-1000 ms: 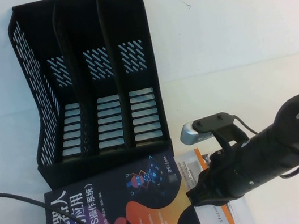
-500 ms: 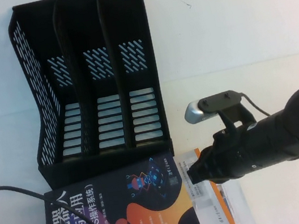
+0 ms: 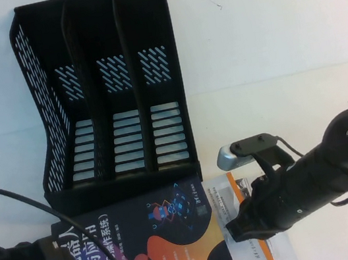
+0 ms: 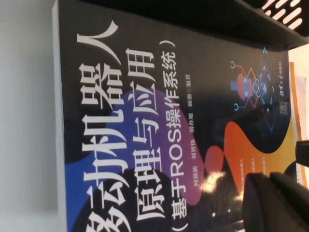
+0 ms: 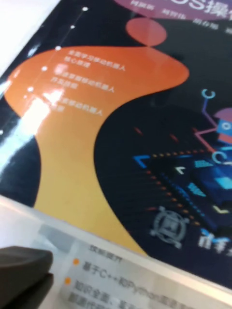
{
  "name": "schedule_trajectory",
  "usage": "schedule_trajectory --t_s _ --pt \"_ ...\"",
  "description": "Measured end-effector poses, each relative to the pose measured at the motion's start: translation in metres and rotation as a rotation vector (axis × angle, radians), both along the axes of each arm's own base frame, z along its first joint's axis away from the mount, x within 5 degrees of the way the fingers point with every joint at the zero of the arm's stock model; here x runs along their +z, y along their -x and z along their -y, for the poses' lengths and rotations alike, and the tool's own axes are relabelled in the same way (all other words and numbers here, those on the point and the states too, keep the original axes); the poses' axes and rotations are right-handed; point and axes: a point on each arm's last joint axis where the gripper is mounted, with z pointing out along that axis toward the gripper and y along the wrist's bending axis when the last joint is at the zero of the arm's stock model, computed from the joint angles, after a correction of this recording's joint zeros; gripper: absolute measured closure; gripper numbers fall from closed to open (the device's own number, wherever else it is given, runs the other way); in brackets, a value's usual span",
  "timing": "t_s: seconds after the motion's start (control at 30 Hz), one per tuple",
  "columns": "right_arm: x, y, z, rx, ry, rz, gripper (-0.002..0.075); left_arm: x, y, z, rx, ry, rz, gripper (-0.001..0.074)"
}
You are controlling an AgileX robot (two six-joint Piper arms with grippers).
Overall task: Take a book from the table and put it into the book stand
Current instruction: Push book with right arm
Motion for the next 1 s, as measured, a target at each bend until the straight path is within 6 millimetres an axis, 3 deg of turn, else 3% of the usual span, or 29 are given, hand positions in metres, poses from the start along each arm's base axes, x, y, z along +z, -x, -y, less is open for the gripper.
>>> schedule_trajectory --t_s 0.9,1.0 --pt "0.006 0.012 -0.025 0.015 -0.133 -0.016 0.0721 0.0 0.001 0.001 -0.036 -0.017 0.008 0.0738" --pt "0.014 0.011 -0.024 0.005 -0.14 0.022 0.0721 -0.001 0.003 0.002 -0.063 -0.02 -0.003 0.0738"
